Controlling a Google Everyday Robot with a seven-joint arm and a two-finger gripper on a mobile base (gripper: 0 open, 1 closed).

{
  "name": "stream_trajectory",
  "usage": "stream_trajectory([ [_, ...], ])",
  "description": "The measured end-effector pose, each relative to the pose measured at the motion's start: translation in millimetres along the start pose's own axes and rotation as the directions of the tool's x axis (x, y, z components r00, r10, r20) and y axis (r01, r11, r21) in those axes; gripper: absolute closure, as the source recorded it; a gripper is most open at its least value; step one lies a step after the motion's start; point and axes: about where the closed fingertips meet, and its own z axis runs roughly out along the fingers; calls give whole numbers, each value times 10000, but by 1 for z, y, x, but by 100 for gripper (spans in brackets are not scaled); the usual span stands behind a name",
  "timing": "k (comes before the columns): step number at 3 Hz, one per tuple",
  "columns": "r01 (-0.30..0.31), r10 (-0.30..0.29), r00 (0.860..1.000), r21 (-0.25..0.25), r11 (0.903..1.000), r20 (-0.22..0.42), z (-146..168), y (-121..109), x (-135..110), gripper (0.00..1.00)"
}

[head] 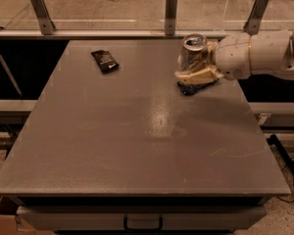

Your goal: Move redbull can near rxbar blueberry

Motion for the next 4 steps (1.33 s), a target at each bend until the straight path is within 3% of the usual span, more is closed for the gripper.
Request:
stream_trajectory([
  [2,-574,562,9983,1046,9929,148,-26,-23,35,100],
  [4,-1438,1478,9890,1831,9725,-82,-49,-23,68,100],
])
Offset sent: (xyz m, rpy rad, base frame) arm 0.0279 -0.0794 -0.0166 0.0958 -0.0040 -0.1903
